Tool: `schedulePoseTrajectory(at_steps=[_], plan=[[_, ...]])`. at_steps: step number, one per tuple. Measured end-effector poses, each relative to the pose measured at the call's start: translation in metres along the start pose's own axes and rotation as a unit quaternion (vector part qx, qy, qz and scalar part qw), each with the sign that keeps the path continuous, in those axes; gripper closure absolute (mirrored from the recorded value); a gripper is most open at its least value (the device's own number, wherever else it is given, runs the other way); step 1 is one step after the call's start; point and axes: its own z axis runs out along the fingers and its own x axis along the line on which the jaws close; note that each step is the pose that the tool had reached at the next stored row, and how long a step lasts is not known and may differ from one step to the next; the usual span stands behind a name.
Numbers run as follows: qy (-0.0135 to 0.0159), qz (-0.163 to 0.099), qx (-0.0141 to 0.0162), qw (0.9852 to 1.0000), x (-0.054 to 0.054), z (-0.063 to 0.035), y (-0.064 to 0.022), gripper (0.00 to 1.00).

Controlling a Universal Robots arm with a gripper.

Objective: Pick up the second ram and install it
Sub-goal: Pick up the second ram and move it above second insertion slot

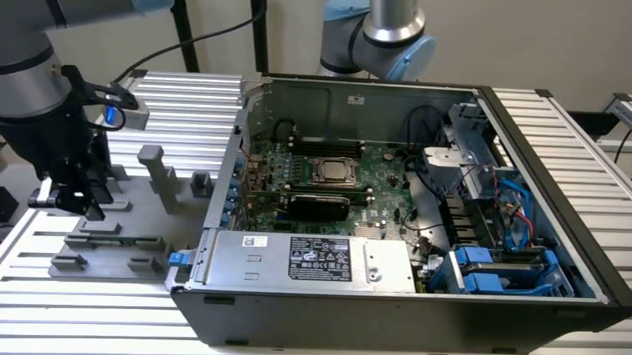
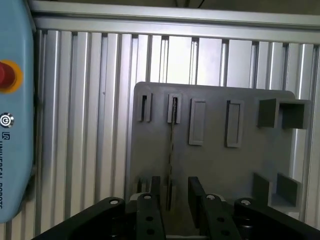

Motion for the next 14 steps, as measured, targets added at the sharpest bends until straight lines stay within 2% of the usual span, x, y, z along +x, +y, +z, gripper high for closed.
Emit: schedulePoseTrajectory(at_steps=[14], plan=[[0.0,-0.002,0.0001,1.0,0.003,0.0255,-0.0045,0.64]])
